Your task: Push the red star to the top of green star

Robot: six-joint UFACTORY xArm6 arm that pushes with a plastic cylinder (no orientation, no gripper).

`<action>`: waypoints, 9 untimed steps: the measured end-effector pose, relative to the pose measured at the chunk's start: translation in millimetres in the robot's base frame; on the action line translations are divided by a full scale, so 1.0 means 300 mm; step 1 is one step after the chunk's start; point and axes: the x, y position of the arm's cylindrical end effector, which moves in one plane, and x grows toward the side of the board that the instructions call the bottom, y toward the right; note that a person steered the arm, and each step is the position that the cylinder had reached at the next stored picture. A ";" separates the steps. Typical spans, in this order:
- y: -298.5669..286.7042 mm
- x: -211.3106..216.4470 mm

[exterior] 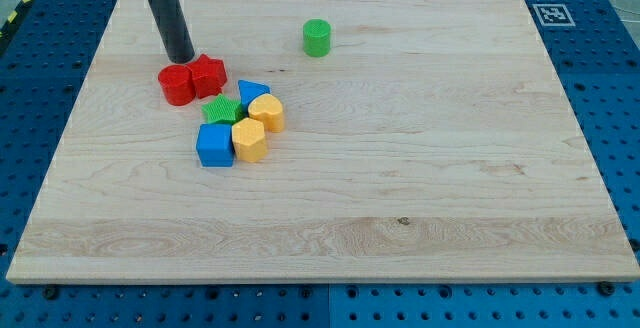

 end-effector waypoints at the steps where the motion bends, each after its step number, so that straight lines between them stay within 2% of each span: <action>1: 0.020 0.064; 6: 0.074 0.134; 8: 0.047 0.045; 9: -0.063 0.000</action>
